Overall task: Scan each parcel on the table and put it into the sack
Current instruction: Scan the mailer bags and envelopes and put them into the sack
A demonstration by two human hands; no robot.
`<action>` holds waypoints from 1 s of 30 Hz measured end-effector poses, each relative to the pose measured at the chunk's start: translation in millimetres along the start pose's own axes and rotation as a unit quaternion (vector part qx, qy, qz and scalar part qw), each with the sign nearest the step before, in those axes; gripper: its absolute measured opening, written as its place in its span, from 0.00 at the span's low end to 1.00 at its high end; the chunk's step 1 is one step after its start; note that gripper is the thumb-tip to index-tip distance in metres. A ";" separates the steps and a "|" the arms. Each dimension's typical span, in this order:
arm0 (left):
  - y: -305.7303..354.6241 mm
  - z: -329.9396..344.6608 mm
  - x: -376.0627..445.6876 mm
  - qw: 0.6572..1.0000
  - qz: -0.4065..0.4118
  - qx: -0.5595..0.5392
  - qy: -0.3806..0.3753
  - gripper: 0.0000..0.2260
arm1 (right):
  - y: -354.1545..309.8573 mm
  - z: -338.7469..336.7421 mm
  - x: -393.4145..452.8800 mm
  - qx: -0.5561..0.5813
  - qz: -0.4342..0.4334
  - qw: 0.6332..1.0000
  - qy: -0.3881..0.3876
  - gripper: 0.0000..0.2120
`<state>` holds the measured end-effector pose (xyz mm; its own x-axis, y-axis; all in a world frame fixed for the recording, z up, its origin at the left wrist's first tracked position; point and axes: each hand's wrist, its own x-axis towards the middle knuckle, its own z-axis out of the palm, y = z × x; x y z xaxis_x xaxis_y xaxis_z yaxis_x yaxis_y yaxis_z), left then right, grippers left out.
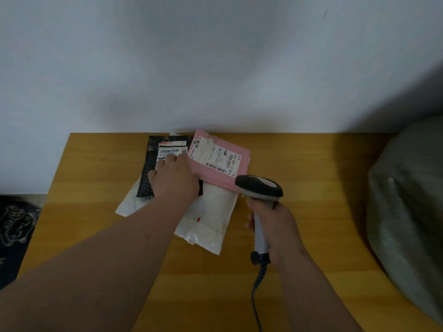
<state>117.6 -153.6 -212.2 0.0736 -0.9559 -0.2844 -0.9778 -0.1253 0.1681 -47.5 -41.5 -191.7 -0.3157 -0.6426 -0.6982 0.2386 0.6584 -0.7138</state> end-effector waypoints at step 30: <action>21.6 -3.3 -112.4 0.786 -0.152 -0.592 -0.094 0.10 | -7.9 -38.3 -45.9 0.116 -0.090 0.989 -0.015 0.06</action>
<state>88.9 -49.7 -173.5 0.1297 -0.7917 -0.5969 -0.0447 -0.6061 0.7941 -70.1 -2.2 -151.9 -0.3451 -0.7556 -0.5567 0.3863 0.4263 -0.8180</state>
